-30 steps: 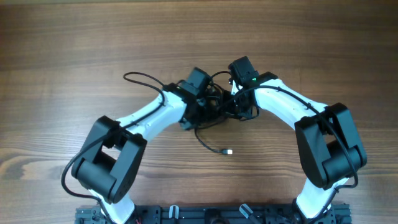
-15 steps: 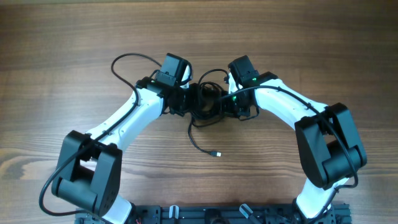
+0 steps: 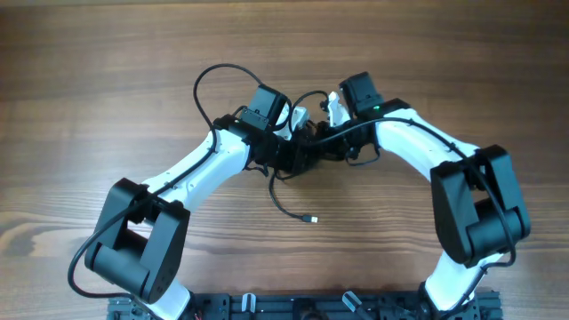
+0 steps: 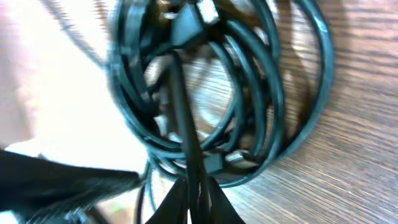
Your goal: Untangle cables
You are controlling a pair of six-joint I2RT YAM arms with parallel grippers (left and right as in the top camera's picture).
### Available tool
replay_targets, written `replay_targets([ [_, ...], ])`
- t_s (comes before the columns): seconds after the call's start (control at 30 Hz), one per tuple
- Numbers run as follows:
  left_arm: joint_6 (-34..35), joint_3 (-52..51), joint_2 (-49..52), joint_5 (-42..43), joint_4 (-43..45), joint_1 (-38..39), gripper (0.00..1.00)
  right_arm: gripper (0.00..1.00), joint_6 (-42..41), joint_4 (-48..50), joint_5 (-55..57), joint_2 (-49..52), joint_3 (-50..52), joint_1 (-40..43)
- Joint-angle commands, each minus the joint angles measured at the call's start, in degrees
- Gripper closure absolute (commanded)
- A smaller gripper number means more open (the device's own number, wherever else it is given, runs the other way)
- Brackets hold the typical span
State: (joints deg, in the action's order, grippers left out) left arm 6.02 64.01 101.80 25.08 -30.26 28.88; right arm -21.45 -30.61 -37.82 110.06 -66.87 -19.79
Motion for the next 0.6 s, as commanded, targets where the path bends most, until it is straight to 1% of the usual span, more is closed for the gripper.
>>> replay_targets([
  [0.0,-9.0,-0.4,0.7,1.0,0.9,0.1,0.47,0.9,6.5,0.1,-11.3,1.2,0.1,3.0],
  [0.13,-13.6,-0.4,1.0,0.4,2.6,0.1,0.51,0.9,6.5,0.0,-11.8,1.2,0.1,3.4],
  [0.2,-13.6,-0.4,2.0,-1.1,4.2,0.1,0.52,0.9,6.5,0.0,-11.8,1.2,0.1,3.4],
  [0.37,-14.6,-0.4,4.8,-1.3,4.7,0.1,0.56,0.9,6.4,0.2,-11.8,1.2,0.1,3.4],
  [0.57,-14.6,-0.4,8.8,-1.3,8.3,0.4,0.57,0.9,6.2,0.4,-11.5,1.2,0.1,3.4],
])
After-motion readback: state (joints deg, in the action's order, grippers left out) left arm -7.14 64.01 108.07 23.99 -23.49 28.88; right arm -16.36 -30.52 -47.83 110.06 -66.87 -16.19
